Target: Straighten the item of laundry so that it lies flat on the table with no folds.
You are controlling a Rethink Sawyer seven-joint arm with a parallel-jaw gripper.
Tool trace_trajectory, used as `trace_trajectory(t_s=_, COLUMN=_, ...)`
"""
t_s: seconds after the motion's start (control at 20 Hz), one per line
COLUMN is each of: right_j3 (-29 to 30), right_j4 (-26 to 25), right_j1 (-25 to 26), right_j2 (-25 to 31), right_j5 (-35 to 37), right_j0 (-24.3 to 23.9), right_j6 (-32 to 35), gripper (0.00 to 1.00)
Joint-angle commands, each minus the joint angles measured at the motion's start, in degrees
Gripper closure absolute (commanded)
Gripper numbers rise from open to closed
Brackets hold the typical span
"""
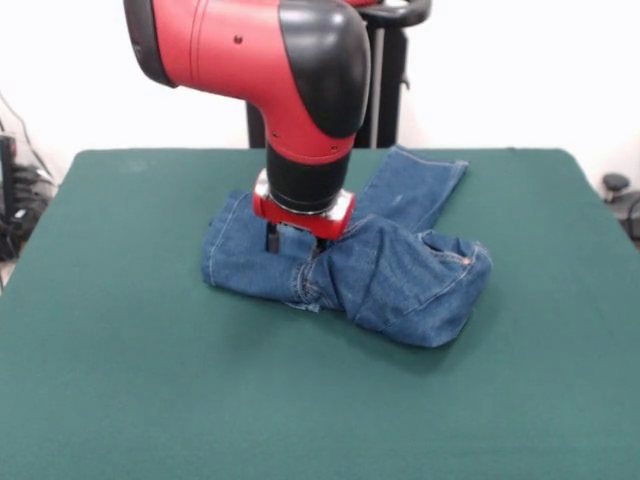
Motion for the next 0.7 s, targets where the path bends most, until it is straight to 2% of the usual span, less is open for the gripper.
trace_trajectory(t_s=0.05, right_j3=0.33, right_j4=-0.22, right_j1=8.23, right_j2=6.05, right_j5=-8.15, right_j0=0.28, right_j6=5.57, gripper=0.0)
trace_trajectory(t_s=0.15, right_j3=0.45, right_j4=-0.1, right_j1=8.57, right_j2=6.82, right_j5=-7.91, right_j0=-0.36, right_j6=4.67, gripper=0.0)
trace_trajectory(t_s=0.2, right_j3=0.04, right_j4=-1.57, right_j1=8.58, right_j2=6.5, right_j5=-8.87, right_j0=-0.01, right_j6=3.57, gripper=0.0)
trace_trajectory(t_s=0.25, right_j3=-0.02, right_j4=-2.36, right_j1=8.56, right_j2=6.02, right_j5=-10.77, right_j0=0.44, right_j6=3.89, gripper=1.0)
trace_trajectory(t_s=0.4, right_j3=0.46, right_j4=-3.37, right_j1=8.3, right_j2=4.82, right_j5=-14.27, right_j0=1.64, right_j6=5.63, gripper=1.0)
trace_trajectory(t_s=0.7, right_j3=0.87, right_j4=-3.88, right_j1=8.08, right_j2=5.23, right_j5=-15.14, right_j0=1.47, right_j6=5.4, gripper=1.0)
